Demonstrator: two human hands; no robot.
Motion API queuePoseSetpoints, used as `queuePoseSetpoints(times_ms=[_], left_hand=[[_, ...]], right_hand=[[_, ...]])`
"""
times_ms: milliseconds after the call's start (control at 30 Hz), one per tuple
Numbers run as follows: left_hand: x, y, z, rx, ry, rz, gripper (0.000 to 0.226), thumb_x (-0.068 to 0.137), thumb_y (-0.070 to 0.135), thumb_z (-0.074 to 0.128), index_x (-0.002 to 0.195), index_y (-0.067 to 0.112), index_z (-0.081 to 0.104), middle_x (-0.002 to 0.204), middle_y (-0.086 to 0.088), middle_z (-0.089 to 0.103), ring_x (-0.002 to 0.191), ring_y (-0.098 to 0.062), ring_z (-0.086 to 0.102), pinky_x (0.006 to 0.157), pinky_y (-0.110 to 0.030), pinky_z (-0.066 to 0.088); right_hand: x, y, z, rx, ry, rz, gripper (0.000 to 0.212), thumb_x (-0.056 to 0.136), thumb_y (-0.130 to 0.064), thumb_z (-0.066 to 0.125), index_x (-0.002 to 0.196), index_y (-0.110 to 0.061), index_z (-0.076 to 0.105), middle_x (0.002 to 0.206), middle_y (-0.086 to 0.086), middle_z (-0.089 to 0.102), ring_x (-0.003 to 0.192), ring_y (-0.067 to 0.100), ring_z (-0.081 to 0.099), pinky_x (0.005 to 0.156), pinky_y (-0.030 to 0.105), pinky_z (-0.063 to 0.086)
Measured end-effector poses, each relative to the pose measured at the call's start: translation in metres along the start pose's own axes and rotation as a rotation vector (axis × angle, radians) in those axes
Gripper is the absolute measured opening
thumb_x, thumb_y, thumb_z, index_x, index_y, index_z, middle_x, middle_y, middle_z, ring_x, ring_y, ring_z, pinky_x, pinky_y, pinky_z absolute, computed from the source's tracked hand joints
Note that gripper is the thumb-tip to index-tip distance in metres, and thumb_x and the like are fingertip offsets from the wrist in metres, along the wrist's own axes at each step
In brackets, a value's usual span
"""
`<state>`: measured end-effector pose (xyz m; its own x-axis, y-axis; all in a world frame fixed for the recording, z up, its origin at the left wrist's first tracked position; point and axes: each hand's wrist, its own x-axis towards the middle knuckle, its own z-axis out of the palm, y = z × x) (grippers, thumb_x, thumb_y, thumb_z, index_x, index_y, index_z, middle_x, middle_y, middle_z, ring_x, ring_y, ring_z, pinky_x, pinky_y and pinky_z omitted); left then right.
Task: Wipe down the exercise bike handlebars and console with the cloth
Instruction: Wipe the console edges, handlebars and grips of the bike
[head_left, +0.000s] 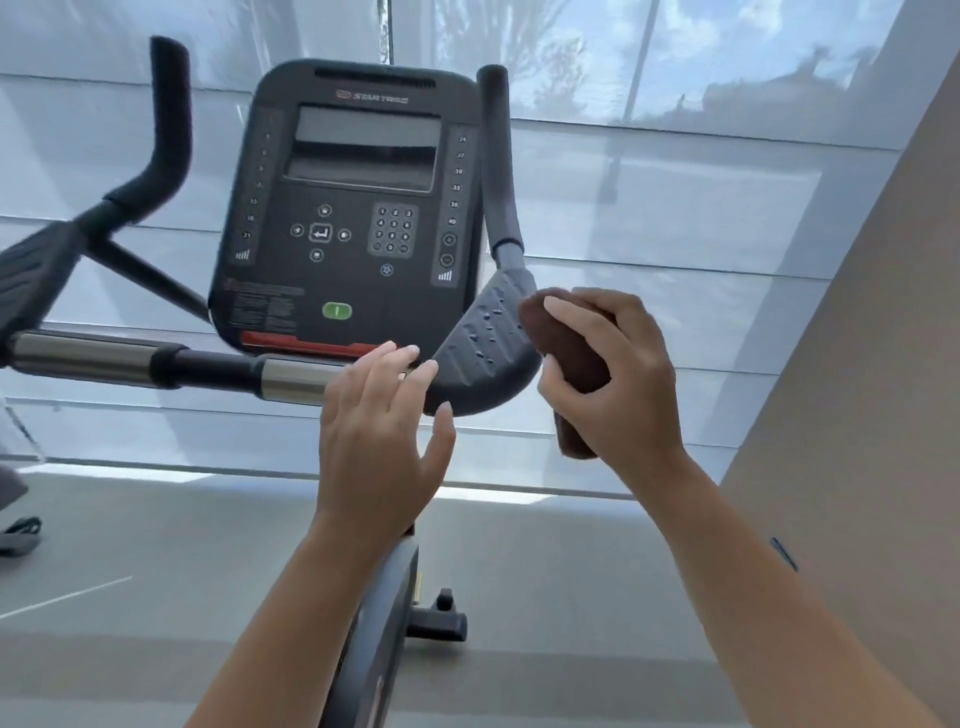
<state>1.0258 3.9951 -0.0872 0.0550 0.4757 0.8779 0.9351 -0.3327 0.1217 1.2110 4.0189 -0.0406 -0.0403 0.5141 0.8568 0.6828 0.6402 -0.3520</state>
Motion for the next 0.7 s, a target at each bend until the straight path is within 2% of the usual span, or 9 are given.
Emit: queuePoseSetpoints(times_ms=[67, 200, 300, 400, 467, 533, 700], left_hand=[[0.004, -0.016, 0.008, -0.002, 0.001, 0.009, 0.034, 0.086, 0.024, 0.049, 0.103, 0.0, 0.066, 0.111, -0.016, 0.064, 0.11, -0.034, 0.056, 0.097, -0.045, 0.038], [0.004, -0.037, 0.02, -0.023, -0.029, 0.03, 0.036, 0.088, 0.028, 0.049, 0.104, 0.001, 0.066, 0.111, -0.015, 0.065, 0.11, -0.032, 0.057, 0.096, -0.047, 0.04], [0.001, -0.046, 0.026, -0.042, -0.042, 0.023, 0.036, 0.089, 0.03, 0.047, 0.105, 0.003, 0.066, 0.11, -0.012, 0.066, 0.109, -0.026, 0.055, 0.099, -0.044, 0.035], [-0.001, -0.049, 0.03, -0.068, -0.023, 0.021, 0.034, 0.089, 0.029, 0.047, 0.103, 0.005, 0.066, 0.103, -0.008, 0.067, 0.103, -0.021, 0.052, 0.098, -0.04, 0.031], [-0.001, -0.05, 0.031, -0.09, -0.012, 0.013, 0.033, 0.089, 0.029, 0.048, 0.103, 0.006, 0.067, 0.101, -0.007, 0.067, 0.101, -0.02, 0.051, 0.098, -0.039, 0.032], [-0.002, -0.05, 0.031, -0.114, -0.012, -0.002, 0.033, 0.088, 0.03, 0.048, 0.102, 0.006, 0.067, 0.1, -0.007, 0.067, 0.101, -0.021, 0.052, 0.098, -0.039, 0.031], [-0.002, -0.049, 0.032, -0.161, -0.032, -0.042, 0.033, 0.088, 0.033, 0.05, 0.101, 0.008, 0.067, 0.101, -0.006, 0.067, 0.1, -0.024, 0.057, 0.099, -0.037, 0.031]], right_hand=[[0.023, 0.0, 0.021, -0.055, -0.058, -0.054, 0.043, 0.072, -0.021, 0.057, 0.115, -0.016, 0.062, 0.113, 0.004, 0.059, 0.099, 0.025, 0.054, 0.089, 0.017, 0.038], [0.038, -0.004, 0.049, -0.117, -0.305, -0.08, 0.053, 0.071, -0.024, 0.059, 0.123, -0.018, 0.053, 0.116, 0.001, 0.059, 0.101, 0.025, 0.053, 0.084, 0.025, 0.04], [0.04, -0.002, 0.047, -0.071, -0.407, -0.02, 0.048, 0.074, -0.031, 0.06, 0.122, -0.024, 0.056, 0.128, -0.004, 0.052, 0.114, 0.021, 0.048, 0.097, 0.028, 0.037], [0.042, -0.003, 0.043, -0.042, -0.497, 0.096, 0.047, 0.077, -0.038, 0.068, 0.122, -0.039, 0.054, 0.14, -0.003, 0.038, 0.13, 0.018, 0.034, 0.107, 0.033, 0.03], [0.04, -0.007, 0.047, -0.142, -0.495, 0.099, 0.049, 0.077, -0.04, 0.067, 0.123, -0.043, 0.052, 0.137, -0.001, 0.04, 0.127, 0.023, 0.036, 0.103, 0.032, 0.031], [0.035, -0.01, 0.051, -0.237, -0.433, 0.049, 0.046, 0.079, -0.039, 0.064, 0.124, -0.04, 0.052, 0.128, 0.001, 0.046, 0.115, 0.028, 0.043, 0.094, 0.029, 0.033], [0.02, -0.014, 0.051, -0.238, -0.34, -0.028, 0.046, 0.073, -0.03, 0.059, 0.118, -0.03, 0.06, 0.108, 0.007, 0.054, 0.096, 0.028, 0.052, 0.083, 0.027, 0.038]])
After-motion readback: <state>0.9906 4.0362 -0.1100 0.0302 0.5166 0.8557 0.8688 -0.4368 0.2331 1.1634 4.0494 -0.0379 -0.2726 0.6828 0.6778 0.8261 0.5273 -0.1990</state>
